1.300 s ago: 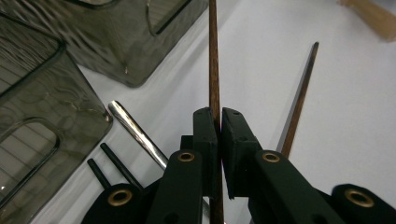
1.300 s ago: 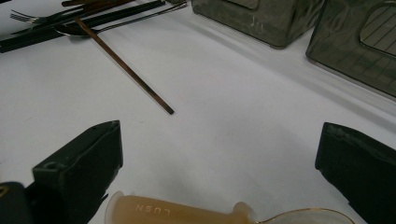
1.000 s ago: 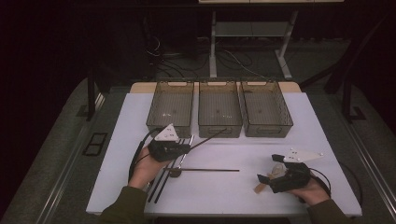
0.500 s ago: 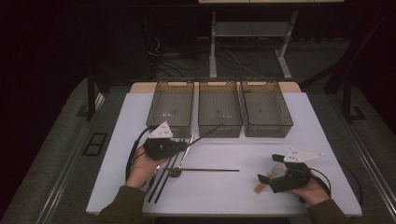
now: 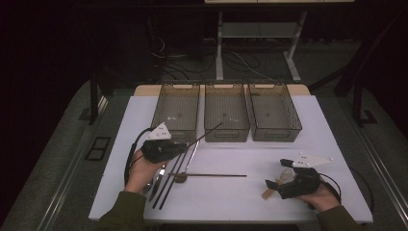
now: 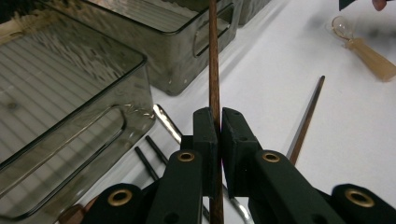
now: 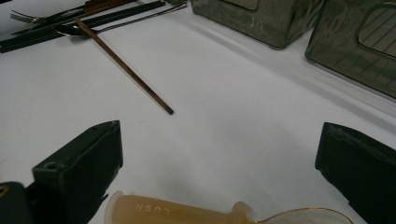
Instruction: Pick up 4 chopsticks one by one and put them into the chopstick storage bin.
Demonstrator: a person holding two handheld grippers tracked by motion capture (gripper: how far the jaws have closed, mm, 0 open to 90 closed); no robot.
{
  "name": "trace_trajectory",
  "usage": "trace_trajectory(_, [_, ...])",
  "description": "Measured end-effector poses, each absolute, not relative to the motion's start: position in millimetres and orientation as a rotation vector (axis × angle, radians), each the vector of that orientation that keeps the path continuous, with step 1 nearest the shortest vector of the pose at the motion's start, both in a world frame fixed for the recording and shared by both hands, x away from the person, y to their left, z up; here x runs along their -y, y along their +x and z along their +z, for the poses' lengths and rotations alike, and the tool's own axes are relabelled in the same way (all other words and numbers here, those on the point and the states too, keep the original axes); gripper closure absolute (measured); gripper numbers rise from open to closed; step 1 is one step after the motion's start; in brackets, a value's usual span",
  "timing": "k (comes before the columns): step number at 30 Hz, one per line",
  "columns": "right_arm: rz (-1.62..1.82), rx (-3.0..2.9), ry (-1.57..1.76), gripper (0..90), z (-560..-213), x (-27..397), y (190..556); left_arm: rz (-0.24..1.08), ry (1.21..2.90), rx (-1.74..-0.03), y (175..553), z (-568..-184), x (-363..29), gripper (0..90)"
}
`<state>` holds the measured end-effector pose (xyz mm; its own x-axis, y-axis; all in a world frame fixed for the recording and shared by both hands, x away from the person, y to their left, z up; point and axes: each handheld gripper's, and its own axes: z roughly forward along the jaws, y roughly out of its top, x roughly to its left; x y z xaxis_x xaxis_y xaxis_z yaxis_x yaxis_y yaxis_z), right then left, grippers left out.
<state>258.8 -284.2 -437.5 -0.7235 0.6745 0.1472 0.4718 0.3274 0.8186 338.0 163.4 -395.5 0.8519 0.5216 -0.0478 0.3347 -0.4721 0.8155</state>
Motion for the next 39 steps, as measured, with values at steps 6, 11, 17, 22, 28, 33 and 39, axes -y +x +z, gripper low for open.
trace_trajectory(6, [1.347,-2.372,1.043,1.1,-437,284,259,0.268,2.099,-0.661,339,-395,-169,84.4])
trace_trajectory(11, [1.348,-2.369,1.041,1.1,-437,284,259,0.274,2.099,-0.678,340,-395,-172,84.3])
trace_trajectory(17, [1.344,-2.374,1.044,1.1,-438,284,259,0.289,2.107,-0.683,346,-393,-175,84.4])
trace_trajectory(22, [1.342,-2.373,1.045,1.1,-438,284,260,0.285,2.097,-0.702,350,-393,-176,84.3])
trace_trajectory(28, [1.342,-2.376,1.044,1.1,-438,284,260,0.284,2.098,-0.708,355,-391,-175,84.3])
trace_trajectory(33, [1.351,-2.372,1.053,1.1,-438,284,261,0.281,2.102,-0.717,362,-390,-174,84.3])
trace_trajectory(39, [1.358,-2.37,1.054,1.1,-438,285,260,0.284,2.094,-0.723,369,-384,-175,84.3])
